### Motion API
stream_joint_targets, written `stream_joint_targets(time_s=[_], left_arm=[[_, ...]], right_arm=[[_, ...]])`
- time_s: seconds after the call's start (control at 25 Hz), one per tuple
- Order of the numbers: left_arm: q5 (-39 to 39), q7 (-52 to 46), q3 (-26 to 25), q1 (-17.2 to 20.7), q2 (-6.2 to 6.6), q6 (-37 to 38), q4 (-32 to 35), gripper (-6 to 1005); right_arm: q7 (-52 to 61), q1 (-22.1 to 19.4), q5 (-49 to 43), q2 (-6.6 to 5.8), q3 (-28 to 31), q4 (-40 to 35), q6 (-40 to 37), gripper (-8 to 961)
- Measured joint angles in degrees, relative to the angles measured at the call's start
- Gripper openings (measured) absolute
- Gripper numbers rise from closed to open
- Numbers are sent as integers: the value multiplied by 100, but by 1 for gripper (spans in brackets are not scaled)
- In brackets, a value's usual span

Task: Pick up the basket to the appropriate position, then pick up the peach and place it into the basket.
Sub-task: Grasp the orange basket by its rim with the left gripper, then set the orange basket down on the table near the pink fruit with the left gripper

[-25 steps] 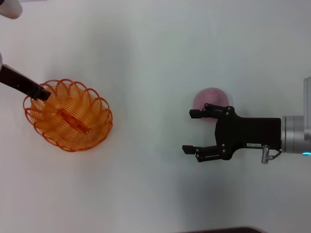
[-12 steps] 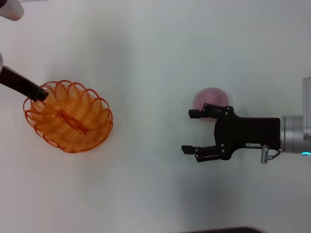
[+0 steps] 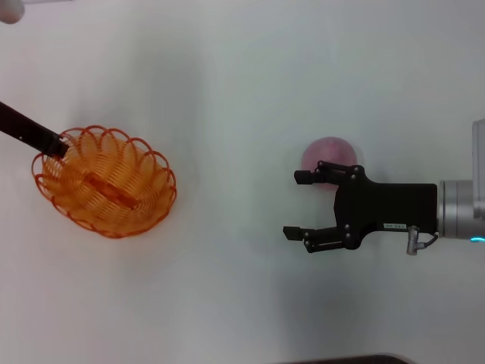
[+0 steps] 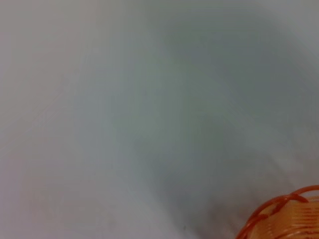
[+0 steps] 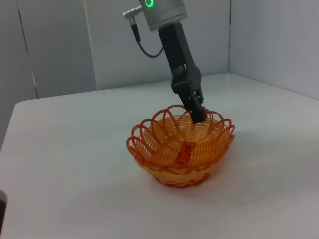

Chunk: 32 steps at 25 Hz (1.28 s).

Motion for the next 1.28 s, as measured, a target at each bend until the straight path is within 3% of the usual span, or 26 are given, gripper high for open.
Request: stream_joint_targets(time_s=[0.2,0.32,0.6,0.84,0.92,1.08,1.28], left_arm=[[-23,-220,-243,-142,98,497,-19,111],[-36,-316,-749,-280,170,871,-26,102],[-96,-540,-1988,-531,504,1509,-334,82],[-438,-632,-2556,-459,640,1700,-554,64],[-582,-669,-2664,-378,638,1728,-590,64],[-942,-787,-2791,-105,498,1731,-516,64],[-1228,-885,-2830,257,183,1530,-251,63]], right_arm=[[0,32,2,0,0,2,0,944],[0,50,0,0,0,24,0,944],[0,68,-1,0,0,77,1,944],[0,70,-4,0,0,116,1,944],[0,70,-4,0,0,138,0,944],[0,70,-3,0,0,150,1,944],[0,69,-7,0,-6,150,-2,944]])
